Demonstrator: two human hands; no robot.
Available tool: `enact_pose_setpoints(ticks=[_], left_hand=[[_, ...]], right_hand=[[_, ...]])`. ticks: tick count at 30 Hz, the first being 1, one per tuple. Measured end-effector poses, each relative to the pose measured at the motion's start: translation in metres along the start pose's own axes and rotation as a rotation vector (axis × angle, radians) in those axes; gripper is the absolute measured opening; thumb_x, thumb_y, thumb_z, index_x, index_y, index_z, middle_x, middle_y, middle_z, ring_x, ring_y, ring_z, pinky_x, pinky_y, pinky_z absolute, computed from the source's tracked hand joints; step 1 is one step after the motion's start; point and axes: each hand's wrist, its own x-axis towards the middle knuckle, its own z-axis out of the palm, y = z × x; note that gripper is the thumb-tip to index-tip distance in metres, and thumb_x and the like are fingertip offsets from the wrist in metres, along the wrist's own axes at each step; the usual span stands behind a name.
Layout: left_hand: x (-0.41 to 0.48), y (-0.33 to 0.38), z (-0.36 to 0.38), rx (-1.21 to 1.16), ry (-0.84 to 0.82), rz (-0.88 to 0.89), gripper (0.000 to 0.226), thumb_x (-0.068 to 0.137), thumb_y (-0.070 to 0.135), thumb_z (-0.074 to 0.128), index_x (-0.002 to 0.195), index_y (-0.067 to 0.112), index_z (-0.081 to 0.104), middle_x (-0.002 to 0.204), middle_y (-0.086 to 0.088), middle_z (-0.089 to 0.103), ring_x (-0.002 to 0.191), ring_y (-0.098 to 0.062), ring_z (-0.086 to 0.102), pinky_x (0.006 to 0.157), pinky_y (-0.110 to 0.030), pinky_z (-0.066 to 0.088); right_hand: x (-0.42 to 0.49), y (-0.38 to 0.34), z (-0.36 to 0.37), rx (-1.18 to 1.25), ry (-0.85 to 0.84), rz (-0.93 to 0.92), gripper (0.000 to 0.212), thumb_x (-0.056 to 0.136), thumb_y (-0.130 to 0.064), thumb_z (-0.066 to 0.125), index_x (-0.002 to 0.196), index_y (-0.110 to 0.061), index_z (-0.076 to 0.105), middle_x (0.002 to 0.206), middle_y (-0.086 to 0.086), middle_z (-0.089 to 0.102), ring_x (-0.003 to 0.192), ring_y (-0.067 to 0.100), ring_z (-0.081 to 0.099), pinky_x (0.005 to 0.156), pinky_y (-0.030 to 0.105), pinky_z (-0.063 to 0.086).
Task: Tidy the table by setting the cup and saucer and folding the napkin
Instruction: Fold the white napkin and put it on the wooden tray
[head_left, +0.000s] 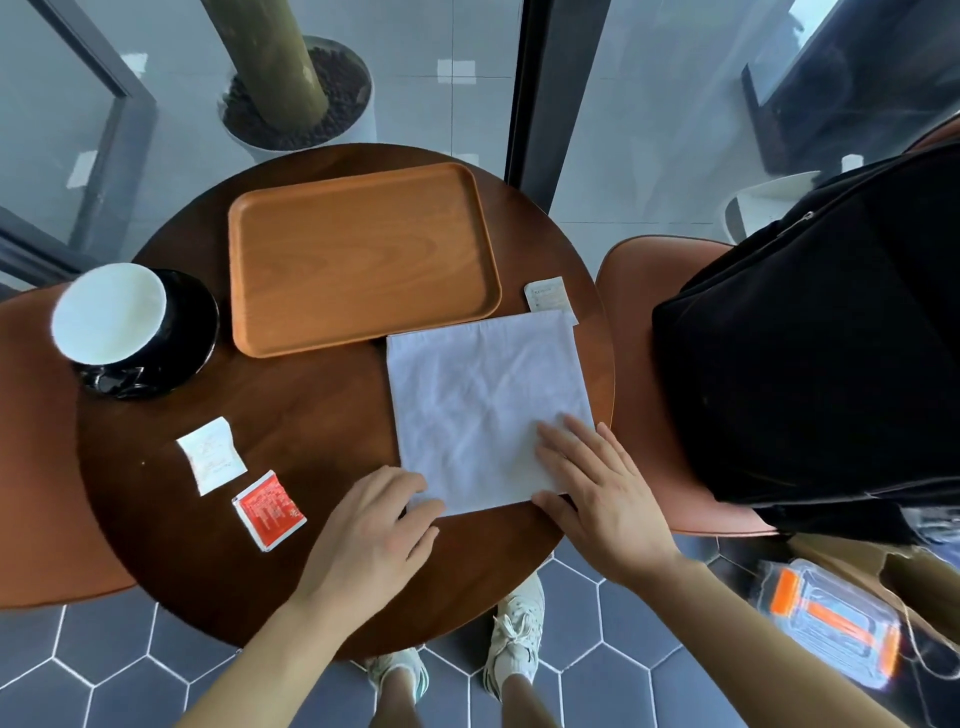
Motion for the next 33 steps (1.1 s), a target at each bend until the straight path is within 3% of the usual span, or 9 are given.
enact_pose_setpoints(ticks=[5,11,16,20,23,26,29,31,33], left_hand=[[0.004,0.002,0.0,0.097,-0.019,0.057,0.028,0.071,-0.005,0.073,0.097,0.006,0.072,0.089,-0.008,0.066,0.083,-0.025,0.065,0.062,-0.032,0.056],[0.01,0.002,-0.009,0.093,0.083,0.06,0.025,0.086,-0.001,0.054,0.097,0.003,0.077,0.083,-0.008,0.071,0.073,-0.024,0.068,0.052,-0.031,0.055],[0.011,0.002,-0.016,-0.091,0.144,-0.094,0.024,0.09,0.006,0.055,0.097,0.001,0.078,0.086,-0.009,0.074,0.076,-0.024,0.07,0.057,-0.033,0.061],[0.01,0.004,-0.021,-0.125,0.124,-0.131,0.026,0.092,0.009,0.055,0.099,0.001,0.078,0.089,-0.009,0.074,0.075,-0.022,0.072,0.062,-0.031,0.062],[0.008,0.004,-0.025,-0.136,0.159,-0.148,0.024,0.093,0.008,0.056,0.101,0.002,0.078,0.091,-0.008,0.075,0.073,-0.02,0.071,0.064,-0.025,0.059],[0.004,0.005,-0.029,-0.203,0.217,-0.222,0.026,0.095,0.015,0.054,0.102,0.005,0.077,0.093,-0.006,0.074,0.07,-0.015,0.068,0.064,-0.014,0.05],[0.007,0.004,-0.03,-0.321,0.149,-0.295,0.032,0.091,0.03,0.066,0.115,0.01,0.073,0.107,-0.001,0.069,0.086,-0.009,0.065,0.073,-0.009,0.046],[0.011,0.0,-0.027,-0.284,0.036,-0.269,0.046,0.081,0.033,0.082,0.12,0.011,0.07,0.113,-0.002,0.067,0.097,-0.014,0.065,0.081,-0.016,0.05],[0.016,-0.004,-0.025,-0.241,0.052,-0.245,0.038,0.075,0.02,0.086,0.11,0.007,0.075,0.106,-0.007,0.072,0.096,-0.022,0.069,0.08,-0.033,0.059]], right_hand=[[-0.005,0.004,0.003,0.037,-0.027,0.001,0.051,0.102,-0.048,0.043,0.141,-0.016,0.054,0.158,-0.006,0.04,0.152,0.019,0.025,0.123,0.048,0.022],[-0.004,0.002,-0.002,0.079,-0.056,-0.001,0.058,0.096,-0.056,0.051,0.14,-0.017,0.055,0.158,-0.005,0.04,0.152,0.019,0.023,0.124,0.047,0.019],[-0.002,0.007,-0.01,0.109,-0.001,0.009,0.054,0.084,-0.034,0.078,0.131,-0.012,0.063,0.146,0.002,0.055,0.142,0.023,0.043,0.115,0.053,0.036],[0.002,0.009,-0.015,0.175,0.143,0.048,0.031,0.083,-0.004,0.075,0.114,-0.007,0.072,0.122,0.004,0.071,0.124,0.026,0.062,0.095,0.048,0.053],[0.004,0.009,-0.022,0.208,0.218,0.049,0.014,0.087,-0.006,0.074,0.102,-0.007,0.076,0.109,0.002,0.076,0.113,0.024,0.068,0.084,0.045,0.058],[0.006,0.005,-0.031,0.236,0.237,0.044,0.014,0.093,-0.015,0.067,0.101,-0.008,0.076,0.104,0.003,0.076,0.104,0.024,0.071,0.084,0.042,0.058],[0.011,0.003,-0.035,0.245,0.208,0.064,0.013,0.089,-0.008,0.07,0.1,-0.008,0.075,0.096,0.003,0.075,0.091,0.027,0.072,0.08,0.039,0.058],[0.016,0.003,-0.037,0.29,0.192,0.107,0.012,0.088,-0.005,0.073,0.099,-0.007,0.075,0.09,0.004,0.074,0.082,0.028,0.07,0.074,0.038,0.058],[0.021,0.003,-0.038,0.323,0.185,0.128,0.009,0.089,-0.008,0.073,0.098,-0.007,0.075,0.085,0.003,0.072,0.076,0.027,0.068,0.069,0.039,0.057]])
